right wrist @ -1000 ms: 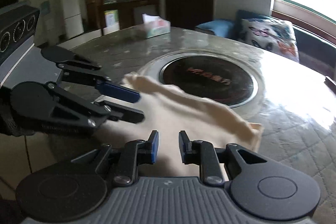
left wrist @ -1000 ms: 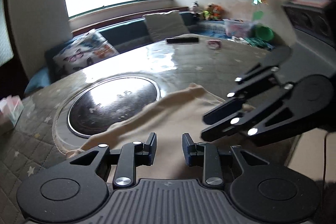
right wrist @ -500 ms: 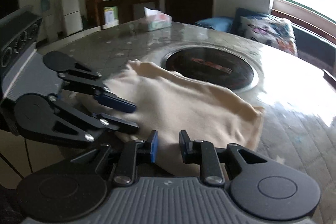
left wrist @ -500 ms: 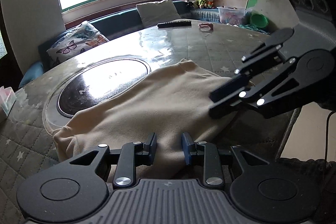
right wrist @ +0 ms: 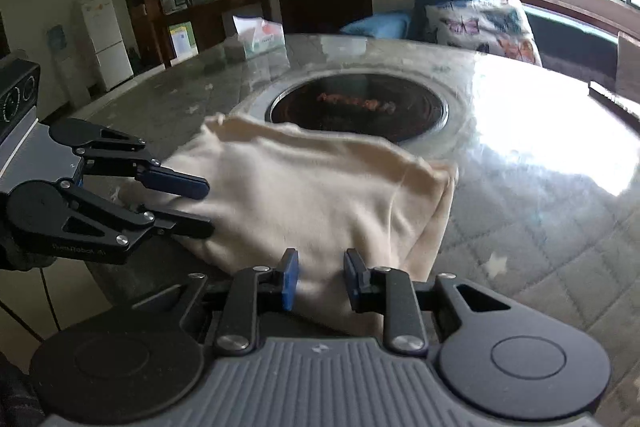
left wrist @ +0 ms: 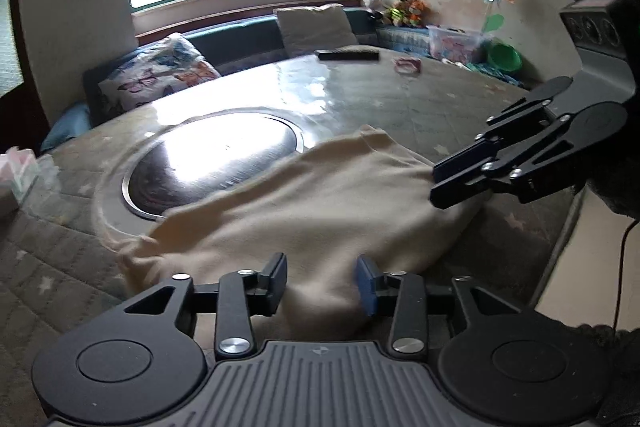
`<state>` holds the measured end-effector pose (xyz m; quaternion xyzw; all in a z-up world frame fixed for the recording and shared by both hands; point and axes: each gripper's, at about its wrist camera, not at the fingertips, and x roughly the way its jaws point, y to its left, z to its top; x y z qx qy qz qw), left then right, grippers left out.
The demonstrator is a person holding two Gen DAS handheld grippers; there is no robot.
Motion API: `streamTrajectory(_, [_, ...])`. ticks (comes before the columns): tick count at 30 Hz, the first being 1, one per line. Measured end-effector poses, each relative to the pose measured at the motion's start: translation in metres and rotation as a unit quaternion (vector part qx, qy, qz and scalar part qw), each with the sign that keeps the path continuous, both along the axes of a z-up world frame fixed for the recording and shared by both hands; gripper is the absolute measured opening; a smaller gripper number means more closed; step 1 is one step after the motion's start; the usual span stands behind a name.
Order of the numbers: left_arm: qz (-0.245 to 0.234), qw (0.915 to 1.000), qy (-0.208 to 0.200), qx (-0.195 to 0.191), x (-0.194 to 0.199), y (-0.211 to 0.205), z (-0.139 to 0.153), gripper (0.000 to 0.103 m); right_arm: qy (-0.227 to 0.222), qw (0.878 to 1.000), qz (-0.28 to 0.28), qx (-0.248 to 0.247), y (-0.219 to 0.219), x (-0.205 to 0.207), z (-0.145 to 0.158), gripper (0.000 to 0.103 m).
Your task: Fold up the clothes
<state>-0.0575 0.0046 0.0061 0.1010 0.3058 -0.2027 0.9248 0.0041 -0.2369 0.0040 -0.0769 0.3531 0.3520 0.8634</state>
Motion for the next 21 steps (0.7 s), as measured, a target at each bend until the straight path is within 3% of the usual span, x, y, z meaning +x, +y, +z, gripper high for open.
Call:
streamTrajectory(1, [0.010,0.9999,0.001,-0.004,0.003,0.005,0.002,0.043,-0.005,1.000,-0.001,0.002,0.001,0.002,0.002,0.032])
streamTrajectory(12, [0.112,0.9919,0.039,-0.046,0.049,0.066,-0.003,0.037,-0.012,0.999,-0.037,0.010,0.010,0.052,-0.004,0.032])
streamTrajectory(21, [0.119,0.9908,0.030,-0.057,0.052,0.077,0.004,0.035,0.000,0.998,-0.066,0.012,0.007,0.074,-0.010,0.032])
